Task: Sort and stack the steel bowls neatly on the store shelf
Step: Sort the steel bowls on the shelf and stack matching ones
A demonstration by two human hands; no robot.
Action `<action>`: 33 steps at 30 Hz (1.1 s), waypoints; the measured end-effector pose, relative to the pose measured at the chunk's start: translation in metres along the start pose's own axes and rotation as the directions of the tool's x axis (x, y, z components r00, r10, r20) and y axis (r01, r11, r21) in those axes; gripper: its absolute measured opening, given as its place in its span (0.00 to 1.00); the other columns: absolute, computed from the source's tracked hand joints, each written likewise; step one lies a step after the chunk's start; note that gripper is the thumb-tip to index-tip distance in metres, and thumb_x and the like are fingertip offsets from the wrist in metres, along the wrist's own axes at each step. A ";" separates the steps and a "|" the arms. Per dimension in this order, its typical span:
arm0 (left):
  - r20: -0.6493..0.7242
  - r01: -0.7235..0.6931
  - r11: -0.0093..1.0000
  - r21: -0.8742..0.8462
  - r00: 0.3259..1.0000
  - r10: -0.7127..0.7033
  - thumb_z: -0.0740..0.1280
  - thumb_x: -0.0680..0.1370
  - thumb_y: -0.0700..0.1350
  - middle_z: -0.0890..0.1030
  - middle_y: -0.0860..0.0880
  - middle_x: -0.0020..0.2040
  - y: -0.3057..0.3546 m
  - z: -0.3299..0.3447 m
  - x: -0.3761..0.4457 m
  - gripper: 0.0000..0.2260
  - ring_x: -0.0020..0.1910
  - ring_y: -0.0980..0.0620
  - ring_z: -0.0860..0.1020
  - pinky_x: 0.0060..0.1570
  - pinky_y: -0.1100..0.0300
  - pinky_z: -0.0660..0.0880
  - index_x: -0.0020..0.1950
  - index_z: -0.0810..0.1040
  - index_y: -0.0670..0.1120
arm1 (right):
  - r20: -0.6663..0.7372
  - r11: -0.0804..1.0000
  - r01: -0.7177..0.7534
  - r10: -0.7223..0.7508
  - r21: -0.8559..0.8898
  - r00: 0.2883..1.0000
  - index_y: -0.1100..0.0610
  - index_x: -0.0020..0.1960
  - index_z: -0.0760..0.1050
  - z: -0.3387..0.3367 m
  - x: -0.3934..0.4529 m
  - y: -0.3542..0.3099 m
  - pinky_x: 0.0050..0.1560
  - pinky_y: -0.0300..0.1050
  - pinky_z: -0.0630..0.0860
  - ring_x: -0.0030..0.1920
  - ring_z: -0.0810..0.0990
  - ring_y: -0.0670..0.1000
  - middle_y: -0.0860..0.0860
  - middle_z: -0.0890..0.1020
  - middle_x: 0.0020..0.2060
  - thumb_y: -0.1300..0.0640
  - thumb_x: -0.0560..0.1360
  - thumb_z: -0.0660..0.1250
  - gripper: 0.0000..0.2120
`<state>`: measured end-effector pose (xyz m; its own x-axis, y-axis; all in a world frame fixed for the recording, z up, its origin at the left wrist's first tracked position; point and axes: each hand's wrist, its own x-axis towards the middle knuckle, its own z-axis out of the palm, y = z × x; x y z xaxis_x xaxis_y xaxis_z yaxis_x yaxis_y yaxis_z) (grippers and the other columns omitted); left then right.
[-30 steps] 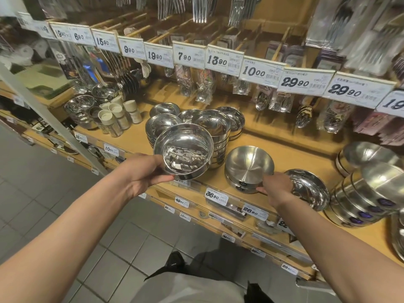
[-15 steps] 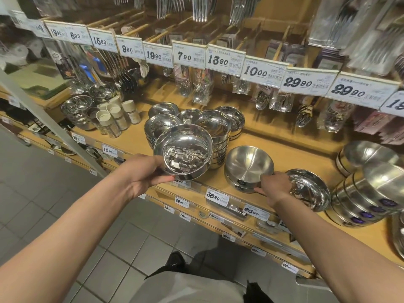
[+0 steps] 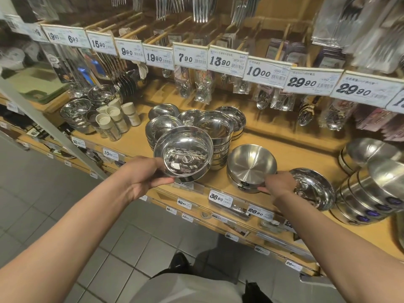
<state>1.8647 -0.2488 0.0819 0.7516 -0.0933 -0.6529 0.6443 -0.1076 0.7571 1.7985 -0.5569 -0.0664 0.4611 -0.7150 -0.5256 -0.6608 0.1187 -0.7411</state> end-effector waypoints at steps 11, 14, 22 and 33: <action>0.046 -0.003 1.000 0.029 0.999 0.002 0.61 0.78 0.28 0.84 0.42 0.30 -0.002 0.006 0.006 0.05 0.29 0.48 0.84 0.26 0.60 0.81 0.45 0.76 0.33 | -0.028 0.996 0.060 -0.062 -0.073 0.998 0.64 0.40 0.73 -0.014 -0.019 -0.006 0.34 0.45 0.82 0.30 0.84 0.51 0.59 0.84 0.40 0.58 0.79 0.69 0.13; 0.102 -0.016 0.999 0.048 0.995 0.011 0.61 0.77 0.28 0.85 0.40 0.34 -0.002 0.024 0.003 0.06 0.32 0.47 0.85 0.27 0.61 0.81 0.48 0.77 0.32 | -0.051 0.981 0.154 -0.161 -0.117 0.986 0.62 0.43 0.73 -0.037 -0.028 -0.009 0.25 0.34 0.76 0.27 0.79 0.47 0.52 0.78 0.35 0.56 0.79 0.67 0.11; 0.328 -0.095 0.977 0.191 0.944 0.028 0.64 0.76 0.27 0.85 0.40 0.40 -0.006 0.147 -0.006 0.08 0.34 0.47 0.85 0.26 0.61 0.81 0.52 0.79 0.33 | 0.169 0.956 0.116 -0.166 0.271 0.972 0.65 0.55 0.78 -0.144 -0.040 0.002 0.37 0.45 0.83 0.45 0.82 0.54 0.58 0.81 0.47 0.56 0.82 0.65 0.11; 0.436 -0.073 0.925 0.373 0.894 -0.105 0.64 0.75 0.26 0.83 0.38 0.45 -0.042 0.251 0.003 0.07 0.31 0.46 0.85 0.22 0.63 0.77 0.50 0.76 0.34 | 0.144 0.909 0.048 -0.117 0.413 0.983 0.60 0.59 0.80 -0.187 -0.050 0.030 0.47 0.46 0.85 0.52 0.86 0.58 0.60 0.85 0.52 0.51 0.81 0.68 0.13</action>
<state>1.8047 -0.4930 0.0427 0.5430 -0.5033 -0.6722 0.4886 -0.4617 0.7404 1.6451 -0.6461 0.0160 0.6157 -0.6173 -0.4898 -0.3343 0.3582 -0.8717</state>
